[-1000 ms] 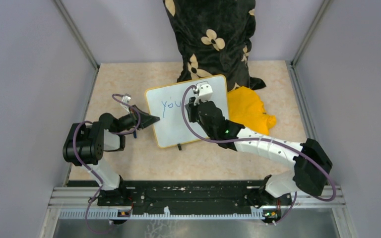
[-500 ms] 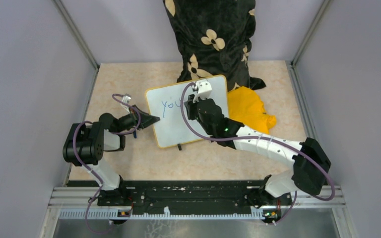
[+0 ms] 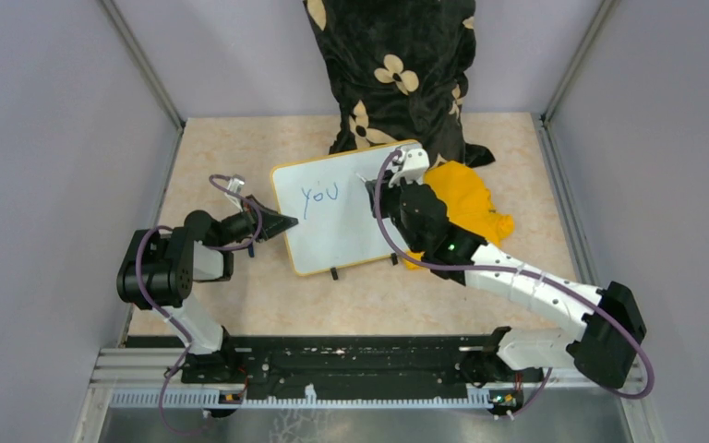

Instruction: Write a sentence on the whiteboard

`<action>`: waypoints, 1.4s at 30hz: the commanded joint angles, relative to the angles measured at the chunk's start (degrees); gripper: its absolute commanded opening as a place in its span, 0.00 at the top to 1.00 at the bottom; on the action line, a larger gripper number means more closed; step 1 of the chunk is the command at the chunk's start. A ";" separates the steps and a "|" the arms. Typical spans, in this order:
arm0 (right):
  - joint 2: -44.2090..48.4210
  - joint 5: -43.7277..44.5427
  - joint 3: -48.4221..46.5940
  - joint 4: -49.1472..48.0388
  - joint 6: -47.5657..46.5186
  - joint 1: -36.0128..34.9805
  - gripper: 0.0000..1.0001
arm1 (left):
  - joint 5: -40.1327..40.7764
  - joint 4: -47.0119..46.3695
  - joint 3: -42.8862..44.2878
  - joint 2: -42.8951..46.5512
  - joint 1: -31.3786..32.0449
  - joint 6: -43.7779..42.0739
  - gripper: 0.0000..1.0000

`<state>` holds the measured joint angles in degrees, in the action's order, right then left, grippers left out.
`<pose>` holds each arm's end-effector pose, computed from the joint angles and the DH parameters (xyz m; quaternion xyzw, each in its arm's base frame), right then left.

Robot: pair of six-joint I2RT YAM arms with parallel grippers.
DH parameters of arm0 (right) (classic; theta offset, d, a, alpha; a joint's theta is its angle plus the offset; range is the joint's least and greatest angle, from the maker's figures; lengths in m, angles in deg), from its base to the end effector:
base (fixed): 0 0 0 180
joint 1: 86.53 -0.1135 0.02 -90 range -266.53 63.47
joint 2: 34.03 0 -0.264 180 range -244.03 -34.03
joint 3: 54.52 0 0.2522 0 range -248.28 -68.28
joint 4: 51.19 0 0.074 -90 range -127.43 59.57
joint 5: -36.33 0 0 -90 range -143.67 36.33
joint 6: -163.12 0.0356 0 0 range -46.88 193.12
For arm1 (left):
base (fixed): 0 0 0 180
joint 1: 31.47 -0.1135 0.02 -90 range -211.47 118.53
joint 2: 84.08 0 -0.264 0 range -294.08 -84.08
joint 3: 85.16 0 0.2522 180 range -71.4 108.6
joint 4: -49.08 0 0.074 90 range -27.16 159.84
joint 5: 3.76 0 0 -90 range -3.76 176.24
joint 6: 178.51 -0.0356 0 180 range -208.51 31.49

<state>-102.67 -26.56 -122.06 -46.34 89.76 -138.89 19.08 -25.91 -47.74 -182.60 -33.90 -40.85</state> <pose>0.1845 0.2127 0.3436 -0.0721 0.7355 0.2251 0.6350 0.2674 -0.0215 0.1749 0.1772 0.6496 -0.5670 0.4745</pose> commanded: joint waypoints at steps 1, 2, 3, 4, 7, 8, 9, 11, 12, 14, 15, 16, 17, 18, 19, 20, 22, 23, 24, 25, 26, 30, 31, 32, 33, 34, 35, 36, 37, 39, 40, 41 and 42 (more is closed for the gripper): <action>0.14 2.13 0.81 -0.67 0.63 1.95 1.00 | 0.25 -5.70 0.07 0.61 0.50 -2.21 1.00; -0.34 2.32 0.64 -0.72 0.66 1.99 1.00 | 0.23 -5.61 0.07 0.61 0.48 -2.27 1.00; -0.73 2.40 0.51 -0.87 0.61 2.01 1.00 | 0.20 -5.52 0.07 0.66 0.49 -2.33 1.00; -1.11 2.43 0.44 -1.18 0.66 2.00 1.00 | 0.18 -5.43 0.07 0.69 0.50 -2.34 1.00; -2.01 2.69 -0.05 -2.01 0.76 2.00 1.00 | 0.18 -5.27 0.15 0.70 0.51 -2.48 1.00; -2.17 2.81 -0.16 -2.41 0.76 2.04 1.00 | 0.23 -5.17 0.16 0.63 0.50 -2.52 1.00; -2.39 3.08 -0.26 -2.74 0.74 2.00 1.00 | 0.27 -5.12 0.16 0.61 0.46 -2.56 1.00; -2.64 3.36 -0.32 -3.46 0.76 2.00 1.00 | 0.27 -5.12 0.16 0.53 0.48 -2.56 1.00; -2.80 3.60 -0.38 -3.64 0.76 2.00 1.00 | 0.27 -5.12 0.16 0.57 0.43 -2.57 1.00; -3.29 3.80 -0.79 -3.70 0.68 2.00 1.00 | 0.27 -5.11 0.16 0.61 0.50 -2.55 1.00; -3.52 3.89 -0.93 -3.67 0.67 2.03 1.00 | 0.27 -5.12 0.16 0.61 0.49 -2.56 1.00; -3.67 3.91 -1.13 -3.71 0.67 2.02 1.00 | 0.25 -5.12 0.16 0.61 0.53 -2.57 1.00; -3.87 3.94 -1.34 -3.70 0.60 2.00 1.00 | 0.27 -5.12 0.16 0.61 0.51 -2.57 1.00; -4.11 3.97 -1.48 -3.66 0.59 2.00 1.00 | 0.27 -5.12 0.16 0.61 0.47 -2.53 1.00; -4.37 3.99 -1.68 -3.60 0.52 2.05 1.00 | 0.27 -5.12 0.16 0.59 0.48 -2.49 1.00; -4.56 3.99 -1.87 -3.51 0.50 2.01 1.00 | 0.26 -5.12 0.16 0.61 0.52 -2.48 1.00; -5.06 3.92 -2.18 -3.40 0.41 2.01 1.00 | 0.25 -5.19 0.16 0.57 0.51 -2.48 1.00; -5.18 3.91 -2.24 -3.40 0.40 2.07 1.00 | 0.27 -5.20 0.16 0.60 0.50 -2.48 1.00; -5.30 3.91 -2.35 -3.40 0.36 2.01 1.00 | 0.24 -5.20 0.20 0.61 0.50 -2.48 1.00; -5.46 3.85 -2.46 -3.40 0.32 2.00 1.00 | 0.27 -5.25 0.16 0.61 0.48 -2.46 1.00; -5.64 3.83 -2.57 -3.32 0.32 2.04 1.00 | 0.27 -5.25 0.16 0.61 0.49 -2.45 1.00; -6.28 3.17 -2.99 -3.14 0.28 2.02 1.00 | 0.27 -5.29 0.16 0.61 0.52 -2.39 1.00; -6.44 2.92 -3.02 -3.14 0.31 2.00 1.00 | 0.26 -5.29 0.16 0.61 0.51 -2.39 1.00; -6.56 2.49 -3.08 -3.13 0.36 2.00 1.00 | 0.27 -5.31 0.16 0.61 0.55 -2.40 1.00; -6.73 2.20 -3.04 -3.20 0.34 2.00 1.00 | 0.25 -5.28 0.16 0.61 0.51 -2.40 1.00; -6.83 1.82 -3.00 -3.14 0.43 2.00 1.00 | 0.26 -5.29 0.16 0.56 0.50 -2.38 1.00; -6.92 1.40 -2.86 -3.06 0.52 2.00 1.00 | 0.27 -5.24 0.16 0.53 0.45 -2.39 1.00; -7.03 0.98 -2.64 -2.98 0.68 2.01 1.00 | 0.30 -5.21 0.16 0.52 0.54 -2.38 1.00; -7.11 0.59 -2.37 -2.90 0.87 2.04 1.00 | 0.32 -5.21 0.16 0.52 0.53 -2.39 1.00; -7.07 -0.17 -1.78 -2.87 1.31 2.02 1.00 | 0.33 -5.16 0.16 0.54 0.51 -2.39 1.00; -6.97 -0.64 -1.51 -2.87 1.49 2.00 1.00 | 0.32 -5.20 0.16 0.51 0.53 -2.40 1.00; -6.84 -1.00 -1.11 -2.87 1.70 2.00 1.00 | 0.35 -5.20 0.16 0.52 0.51 -2.44 1.00; -6.74 -1.31 -0.76 -2.83 1.87 1.96 1.00 | 0.28 -5.18 0.16 0.52 0.45 -2.48 1.00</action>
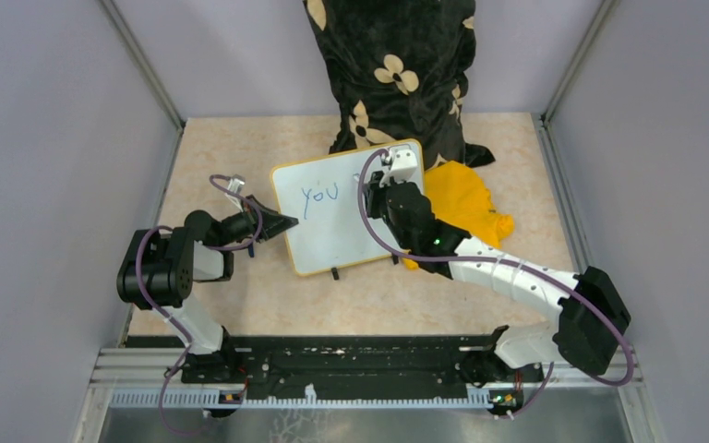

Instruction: Write a sentence on the whiteboard

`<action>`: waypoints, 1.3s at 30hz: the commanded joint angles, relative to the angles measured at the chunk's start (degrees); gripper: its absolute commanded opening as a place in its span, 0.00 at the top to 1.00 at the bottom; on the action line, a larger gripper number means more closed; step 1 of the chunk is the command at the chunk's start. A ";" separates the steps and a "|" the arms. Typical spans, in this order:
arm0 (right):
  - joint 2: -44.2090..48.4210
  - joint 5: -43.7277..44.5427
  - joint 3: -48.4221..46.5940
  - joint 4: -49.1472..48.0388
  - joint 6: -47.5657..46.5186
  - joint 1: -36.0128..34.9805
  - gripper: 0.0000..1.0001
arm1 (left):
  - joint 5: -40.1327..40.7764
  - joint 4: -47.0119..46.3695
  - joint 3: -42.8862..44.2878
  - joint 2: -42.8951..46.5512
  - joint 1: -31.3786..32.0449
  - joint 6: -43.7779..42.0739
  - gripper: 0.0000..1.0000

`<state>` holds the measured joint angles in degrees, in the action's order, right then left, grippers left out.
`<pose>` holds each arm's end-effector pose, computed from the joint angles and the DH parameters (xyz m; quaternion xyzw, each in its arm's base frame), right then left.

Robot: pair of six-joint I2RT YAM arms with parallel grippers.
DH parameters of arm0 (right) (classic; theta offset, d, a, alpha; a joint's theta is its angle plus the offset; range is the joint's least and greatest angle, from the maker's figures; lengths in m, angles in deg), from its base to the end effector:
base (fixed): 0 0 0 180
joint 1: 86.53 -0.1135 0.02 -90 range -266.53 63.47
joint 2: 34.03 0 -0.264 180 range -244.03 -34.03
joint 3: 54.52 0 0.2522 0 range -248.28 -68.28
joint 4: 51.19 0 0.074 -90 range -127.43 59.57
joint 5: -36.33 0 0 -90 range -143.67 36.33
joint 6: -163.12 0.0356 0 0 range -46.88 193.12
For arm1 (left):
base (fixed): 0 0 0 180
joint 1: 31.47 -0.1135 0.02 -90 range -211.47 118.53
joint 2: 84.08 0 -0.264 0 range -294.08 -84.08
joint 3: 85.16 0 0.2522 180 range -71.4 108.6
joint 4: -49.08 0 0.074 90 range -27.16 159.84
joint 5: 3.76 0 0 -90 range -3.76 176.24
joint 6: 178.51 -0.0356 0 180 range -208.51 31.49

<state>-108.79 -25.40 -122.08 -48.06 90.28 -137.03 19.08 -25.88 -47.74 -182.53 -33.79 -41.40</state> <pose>0.2067 0.2242 0.3177 -0.0637 0.7582 0.1901 0.6204 0.2673 -0.0220 0.1751 0.1811 0.6484 -0.5651 0.4769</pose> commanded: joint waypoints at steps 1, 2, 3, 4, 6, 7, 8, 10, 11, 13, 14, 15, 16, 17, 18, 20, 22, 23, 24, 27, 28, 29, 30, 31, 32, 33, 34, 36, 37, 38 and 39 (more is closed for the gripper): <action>-0.41 -2.67 -0.26 -1.06 1.43 0.06 1.00 | 0.23 -5.17 0.15 0.46 0.38 -1.94 1.00; -0.26 -2.83 0.12 -0.94 1.58 0.13 1.00 | 0.33 -5.12 0.16 0.41 0.44 -1.94 1.00; -0.03 -3.01 0.68 -0.84 1.74 0.10 1.00 | 0.30 -5.18 0.16 0.45 0.40 -2.00 1.00; 0.27 -3.17 1.21 -0.80 1.83 0.06 1.00 | 0.34 -5.06 0.16 0.50 0.44 -1.98 1.00; 0.90 -3.34 2.55 -0.64 2.17 0.07 1.00 | 0.27 -4.96 0.16 0.48 0.41 -2.02 1.00; 1.19 -3.31 3.09 -0.50 2.30 0.05 1.00 | 0.31 -4.93 0.16 0.46 0.40 -1.98 1.00; 1.44 -3.43 3.62 -0.34 2.50 0.05 1.00 | 0.35 -4.88 0.16 0.46 0.39 -2.04 1.00; 1.86 -3.53 4.60 0.03 2.71 0.06 1.00 | 0.36 -4.88 0.16 0.46 0.42 -2.11 1.00; 2.12 -3.62 5.07 0.24 2.88 0.06 1.00 | 0.31 -4.83 0.16 0.46 0.39 -2.11 1.00; 2.62 -3.27 5.93 0.70 3.06 0.06 1.00 | 0.31 -4.80 0.16 0.47 0.39 -2.10 1.00; 2.98 -3.06 6.31 0.89 3.21 0.11 1.00 | 0.32 -4.79 0.16 0.52 0.40 -2.10 1.00; 3.48 -2.83 6.64 1.14 3.34 0.08 1.00 | 0.38 -4.79 0.16 0.54 0.42 -2.10 1.00; 3.87 -2.59 6.95 1.34 3.39 0.10 1.00 | 0.36 -4.77 0.16 0.54 0.35 -2.11 1.00; 4.24 -2.34 7.22 1.52 3.39 0.06 1.00 | 0.35 -4.77 0.16 0.54 0.32 -2.07 1.00; 4.53 -2.05 7.41 1.69 3.40 0.07 1.00 | 0.36 -4.79 0.16 0.54 0.36 -2.06 1.00; 5.17 -1.47 7.77 1.96 3.22 0.05 1.00 | 0.35 -4.78 0.16 0.59 0.39 -2.06 1.00; 5.64 -0.94 8.00 2.18 3.27 0.06 1.00 | 0.30 -4.74 0.16 0.59 0.40 -2.07 1.00; 5.77 -0.78 8.08 2.27 3.27 0.07 1.00 | 0.33 -4.78 0.16 0.63 0.42 -2.11 1.00; 5.91 -0.66 8.17 2.36 3.23 0.07 1.00 | 0.35 -4.83 0.16 0.68 0.42 -2.07 1.00; 6.18 0.07 8.06 2.90 3.22 0.06 1.00 | 0.33 -4.79 0.16 0.64 0.49 -2.17 1.00; 6.34 0.42 8.02 3.12 3.22 0.07 1.00 | 0.30 -4.64 0.16 0.67 0.49 -2.20 1.00; 6.70 0.73 8.09 3.16 3.29 0.11 1.00 | 0.30 -4.62 0.16 0.70 0.48 -2.24 1.00; 7.27 0.82 8.26 3.05 3.26 0.10 1.00 | 0.31 -4.54 0.16 0.72 0.48 -2.29 1.00; 7.93 0.63 8.54 2.67 3.23 0.08 1.00 | 0.33 -4.53 0.16 0.75 0.48 -2.29 1.00; 9.04 0.09 8.79 2.14 3.06 0.14 1.00 | 0.32 -4.51 0.16 0.72 0.54 -2.29 1.00; 9.51 -0.24 9.02 1.67 2.72 0.10 1.00 | 0.35 -4.52 0.16 0.72 0.50 -2.29 1.00; 10.41 -0.72 8.95 1.67 2.60 0.12 1.00 | 0.36 -4.46 0.16 0.70 0.51 -2.29 1.00; 11.44 -1.62 8.32 2.62 2.55 0.15 1.00 | 0.46 -4.19 0.17 0.79 0.53 -2.49 1.00; 12.15 -2.09 8.14 3.09 2.60 0.17 1.00 | 0.63 -3.70 0.16 0.85 0.51 -2.73 1.00; 13.02 -2.49 8.10 3.62 2.68 0.19 1.00 | 0.83 -3.06 0.16 0.99 0.53 -3.11 1.00; 13.93 -3.04 8.05 4.18 2.89 0.17 1.00 | 1.07 -1.96 0.08 1.23 0.51 -3.61 0.94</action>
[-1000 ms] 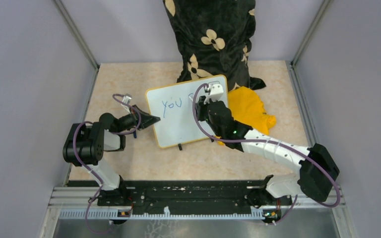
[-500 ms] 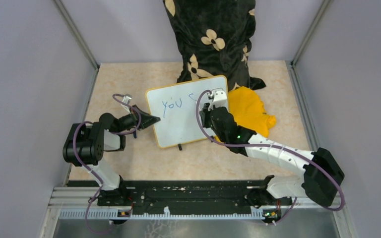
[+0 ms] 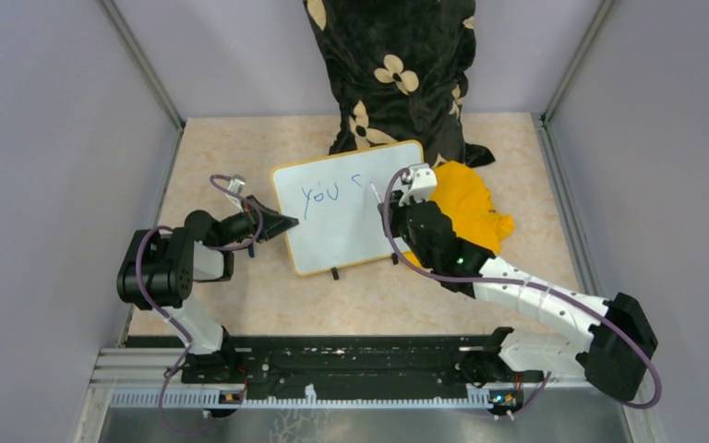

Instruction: Write a sentence on the whiteboard

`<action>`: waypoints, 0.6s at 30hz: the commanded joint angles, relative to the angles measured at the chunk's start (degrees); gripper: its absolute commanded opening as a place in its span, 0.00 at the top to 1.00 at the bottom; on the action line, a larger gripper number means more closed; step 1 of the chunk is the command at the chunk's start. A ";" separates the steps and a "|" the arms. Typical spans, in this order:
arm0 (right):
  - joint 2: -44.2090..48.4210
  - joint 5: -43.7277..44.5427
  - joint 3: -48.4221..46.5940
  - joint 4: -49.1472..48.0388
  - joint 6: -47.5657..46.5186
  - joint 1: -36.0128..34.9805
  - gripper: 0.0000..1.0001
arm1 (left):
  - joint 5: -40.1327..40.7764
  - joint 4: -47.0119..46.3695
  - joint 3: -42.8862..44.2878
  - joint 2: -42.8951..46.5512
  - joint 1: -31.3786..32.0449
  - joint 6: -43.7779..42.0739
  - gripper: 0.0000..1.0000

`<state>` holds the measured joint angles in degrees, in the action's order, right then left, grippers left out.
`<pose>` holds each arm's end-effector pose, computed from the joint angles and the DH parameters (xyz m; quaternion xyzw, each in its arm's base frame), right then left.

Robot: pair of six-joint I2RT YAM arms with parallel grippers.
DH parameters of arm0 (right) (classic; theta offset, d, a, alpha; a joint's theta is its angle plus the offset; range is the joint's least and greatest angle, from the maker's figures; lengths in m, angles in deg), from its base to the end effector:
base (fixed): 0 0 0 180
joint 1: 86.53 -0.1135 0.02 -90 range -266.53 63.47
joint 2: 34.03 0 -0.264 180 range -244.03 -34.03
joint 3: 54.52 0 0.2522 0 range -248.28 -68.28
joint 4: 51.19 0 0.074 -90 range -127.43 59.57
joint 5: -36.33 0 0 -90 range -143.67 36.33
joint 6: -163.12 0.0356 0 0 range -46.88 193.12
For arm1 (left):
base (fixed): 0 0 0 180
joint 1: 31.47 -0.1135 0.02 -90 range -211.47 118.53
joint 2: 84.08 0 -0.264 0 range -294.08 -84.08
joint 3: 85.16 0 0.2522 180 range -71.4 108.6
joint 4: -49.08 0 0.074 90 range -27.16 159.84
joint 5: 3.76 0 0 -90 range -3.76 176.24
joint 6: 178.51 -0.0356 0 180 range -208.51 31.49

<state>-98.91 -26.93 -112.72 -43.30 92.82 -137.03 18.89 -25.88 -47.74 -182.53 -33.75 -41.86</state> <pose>0.1783 0.1911 0.2966 -0.0680 0.7796 0.1926 0.5921 0.2672 -0.0222 0.1751 0.1852 0.6476 -0.5639 0.4779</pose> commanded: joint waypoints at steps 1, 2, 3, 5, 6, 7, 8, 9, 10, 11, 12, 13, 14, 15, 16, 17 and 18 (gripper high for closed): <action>5.06 -2.09 -1.38 0.16 0.49 0.21 1.00 | 1.61 -0.60 0.12 1.57 0.44 -3.81 0.83; 6.09 -2.72 -1.43 1.02 0.51 0.17 1.00 | 1.90 0.97 0.15 2.09 0.44 -4.44 0.71; 7.29 -3.29 -1.37 1.75 0.51 0.15 1.00 | 2.24 2.46 0.16 2.58 0.44 -5.18 0.64; 9.68 -3.87 -1.27 3.91 0.26 0.15 1.00 | 3.01 5.22 -0.28 4.40 0.44 -6.78 0.52; 10.81 -3.91 -1.31 4.77 0.18 0.15 1.00 | 3.51 6.51 -0.42 5.20 0.44 -7.59 0.48; 11.77 -3.94 -1.34 5.62 0.16 0.16 1.00 | 3.86 7.90 -0.57 6.05 0.45 -8.27 0.44; 13.06 -4.16 -1.41 6.51 0.04 0.19 1.00 | 4.35 9.05 -0.74 6.86 0.44 -8.96 0.40; 13.89 -4.34 -1.47 7.67 0.07 0.17 1.00 | 5.01 10.19 -0.99 7.84 0.44 -9.70 0.35; 14.58 -4.65 -1.51 8.43 0.11 0.19 1.00 | 5.67 11.72 -1.25 9.04 0.45 -10.66 0.15; 15.30 -5.06 -1.66 8.92 0.11 0.17 1.00 | 6.58 13.33 -1.52 10.27 0.45 -11.77 0.03; 15.88 -5.42 -1.74 9.37 0.20 0.20 1.00 | 7.44 15.65 -1.78 11.96 0.40 -13.06 0.02; 16.43 -5.85 -1.78 9.86 0.28 0.15 1.00 | 8.67 19.82 -1.97 13.97 0.40 -14.63 0.01; 16.86 -6.41 -1.90 10.03 0.32 0.14 1.00 | 10.30 23.91 -2.03 16.28 0.36 -16.99 0.01; 17.30 -7.01 -2.00 10.33 0.41 0.14 1.00 | 12.34 29.53 -1.81 18.98 0.29 -19.59 0.01; 17.67 -7.77 -2.09 10.72 0.43 0.18 1.00 | 15.27 35.84 -1.36 21.70 0.30 -22.54 0.01; 18.06 -8.53 -2.21 11.05 0.42 0.13 1.00 | 18.56 42.44 -0.59 24.92 0.34 -25.34 0.01; 18.39 -9.48 -2.43 11.48 0.40 0.14 1.00 | 23.58 49.54 0.70 29.35 0.28 -27.67 0.01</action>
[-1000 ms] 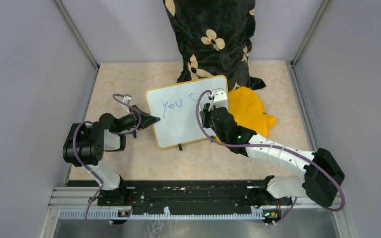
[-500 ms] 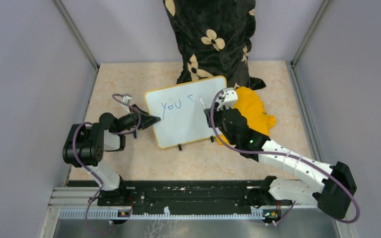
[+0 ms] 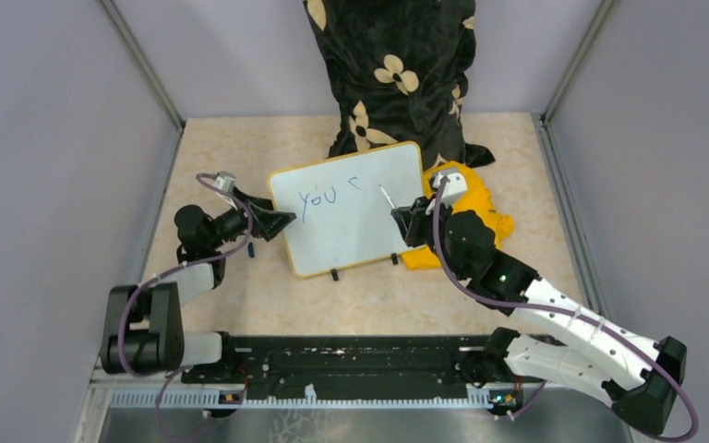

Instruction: Write a sentence on the whiteboard

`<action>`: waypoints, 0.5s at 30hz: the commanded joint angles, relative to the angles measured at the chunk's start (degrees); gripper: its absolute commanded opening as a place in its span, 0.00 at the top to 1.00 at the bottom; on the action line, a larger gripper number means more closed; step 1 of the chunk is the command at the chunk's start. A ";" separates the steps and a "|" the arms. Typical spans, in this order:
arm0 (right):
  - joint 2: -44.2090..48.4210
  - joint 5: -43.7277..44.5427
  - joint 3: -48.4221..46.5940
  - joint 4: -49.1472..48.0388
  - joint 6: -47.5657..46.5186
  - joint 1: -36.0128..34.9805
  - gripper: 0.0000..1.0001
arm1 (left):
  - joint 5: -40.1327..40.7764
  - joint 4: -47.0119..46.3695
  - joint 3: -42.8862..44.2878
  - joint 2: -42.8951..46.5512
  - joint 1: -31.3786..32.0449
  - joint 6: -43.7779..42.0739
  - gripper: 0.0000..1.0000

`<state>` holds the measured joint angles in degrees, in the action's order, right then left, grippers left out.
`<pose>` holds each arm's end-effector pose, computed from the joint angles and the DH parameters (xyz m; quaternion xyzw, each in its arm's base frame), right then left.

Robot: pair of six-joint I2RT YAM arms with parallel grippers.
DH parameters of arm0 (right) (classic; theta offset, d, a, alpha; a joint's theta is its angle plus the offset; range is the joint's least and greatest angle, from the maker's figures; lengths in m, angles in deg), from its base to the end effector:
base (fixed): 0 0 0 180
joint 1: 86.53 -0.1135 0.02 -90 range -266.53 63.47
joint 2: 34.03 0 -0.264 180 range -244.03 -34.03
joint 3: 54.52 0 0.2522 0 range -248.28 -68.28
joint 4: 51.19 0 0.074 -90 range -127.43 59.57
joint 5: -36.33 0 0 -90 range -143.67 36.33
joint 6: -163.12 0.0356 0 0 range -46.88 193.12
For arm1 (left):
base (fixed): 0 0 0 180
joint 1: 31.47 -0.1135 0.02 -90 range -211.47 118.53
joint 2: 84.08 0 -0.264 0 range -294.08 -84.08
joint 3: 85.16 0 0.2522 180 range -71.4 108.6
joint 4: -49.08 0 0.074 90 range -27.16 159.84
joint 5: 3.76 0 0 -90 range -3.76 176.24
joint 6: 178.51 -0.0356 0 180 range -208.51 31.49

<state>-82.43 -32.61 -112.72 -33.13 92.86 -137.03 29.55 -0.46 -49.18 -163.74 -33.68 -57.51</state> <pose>0.1367 0.1457 0.3384 -0.0819 0.7486 0.2571 0.6057 0.2490 -0.0202 0.2086 0.1692 0.6658 -0.4706 0.5537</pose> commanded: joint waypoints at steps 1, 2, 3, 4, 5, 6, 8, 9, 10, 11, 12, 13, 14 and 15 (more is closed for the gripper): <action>2.31 -4.76 -2.59 1.64 0.15 0.16 1.00 | 18.80 30.70 3.19 14.04 0.20 -13.84 0.01; 2.67 -5.89 -2.77 2.13 -0.06 0.14 1.00 | 25.31 37.35 4.23 18.29 0.20 -14.94 0.01; 3.10 -7.03 -3.03 2.62 -0.40 0.19 1.00 | 32.69 42.80 5.10 22.44 0.20 -15.25 0.01; 3.55 -8.24 -3.28 3.05 -0.63 0.16 1.00 | 39.07 46.80 5.84 26.49 0.20 -15.10 0.01; 4.01 -9.73 -3.54 3.54 -1.02 0.14 1.00 | 44.93 49.62 6.59 30.26 0.35 -15.02 0.01; 4.51 -11.27 -3.87 4.03 -1.37 0.14 1.00 | 50.21 52.31 8.16 32.49 1.24 -14.99 0.01; 4.80 -15.01 -4.58 4.59 -1.89 0.14 1.00 | 58.15 60.47 13.44 34.06 2.80 -12.26 0.01; 4.85 -16.91 -5.09 4.85 -2.17 0.18 1.00 | 58.74 62.45 15.08 34.66 3.75 -10.05 0.01; 4.74 -18.87 -5.72 5.03 -2.44 0.17 1.00 | 57.79 62.85 15.54 35.88 4.31 -7.60 0.01; 4.61 -21.35 -6.29 5.10 -2.56 0.14 1.00 | 55.30 61.39 15.23 37.23 4.66 -4.42 0.01; 4.55 -23.31 -6.83 5.19 -2.58 0.14 1.00 | 51.96 59.64 14.54 38.59 4.84 -1.92 0.01; 4.42 -25.03 -7.38 5.20 -2.52 0.17 1.00 | 46.57 57.14 14.00 39.56 4.92 -0.32 0.01; 4.32 -26.64 -7.79 5.15 -2.48 0.15 1.00 | 39.83 53.98 13.38 40.04 5.09 0.93 0.01; 4.30 -27.98 -8.11 5.01 -2.37 0.16 1.00 | 32.96 49.57 12.68 40.10 5.38 2.60 0.01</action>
<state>-78.67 -51.19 -116.53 -26.97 91.27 -137.01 76.26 52.67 -34.97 -125.09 -29.31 -62.71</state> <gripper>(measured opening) 0.125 0.987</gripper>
